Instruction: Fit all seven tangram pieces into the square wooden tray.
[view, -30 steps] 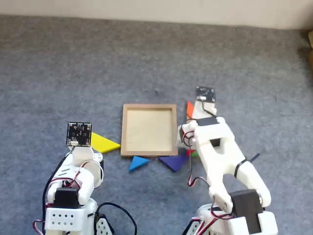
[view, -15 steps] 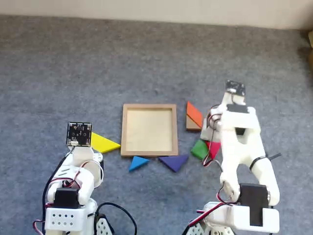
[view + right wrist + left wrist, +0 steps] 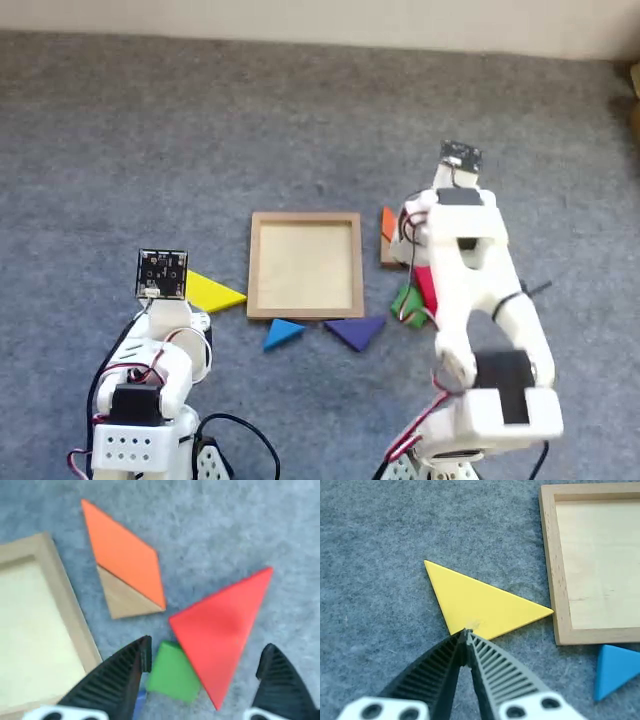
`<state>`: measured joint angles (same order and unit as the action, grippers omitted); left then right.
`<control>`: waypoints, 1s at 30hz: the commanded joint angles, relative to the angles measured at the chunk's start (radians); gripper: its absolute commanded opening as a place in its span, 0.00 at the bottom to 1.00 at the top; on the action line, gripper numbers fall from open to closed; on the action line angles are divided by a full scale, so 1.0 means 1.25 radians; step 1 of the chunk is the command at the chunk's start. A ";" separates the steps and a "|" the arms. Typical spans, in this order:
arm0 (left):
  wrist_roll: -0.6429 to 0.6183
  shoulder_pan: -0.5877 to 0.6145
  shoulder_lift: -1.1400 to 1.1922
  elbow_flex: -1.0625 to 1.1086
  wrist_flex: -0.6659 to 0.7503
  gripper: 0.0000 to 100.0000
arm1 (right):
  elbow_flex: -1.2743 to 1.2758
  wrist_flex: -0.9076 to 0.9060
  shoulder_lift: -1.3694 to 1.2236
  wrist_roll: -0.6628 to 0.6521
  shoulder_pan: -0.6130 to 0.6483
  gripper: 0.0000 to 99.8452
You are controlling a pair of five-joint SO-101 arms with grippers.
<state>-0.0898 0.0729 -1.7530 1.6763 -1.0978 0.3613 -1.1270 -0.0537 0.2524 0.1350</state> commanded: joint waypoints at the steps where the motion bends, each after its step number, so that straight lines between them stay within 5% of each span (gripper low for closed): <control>1: 0.006 -0.007 -0.019 0.018 -0.006 0.01 | -0.093 -0.006 -0.073 0.011 -0.003 0.33; 30: 0.006 -0.007 -0.019 0.018 -0.006 0.01 | -0.088 -0.014 -0.148 0.014 -0.107 0.26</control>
<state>-0.0898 0.0729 -1.7530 1.6763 -1.0978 0.2555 -1.1301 -0.2440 0.2616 0.0138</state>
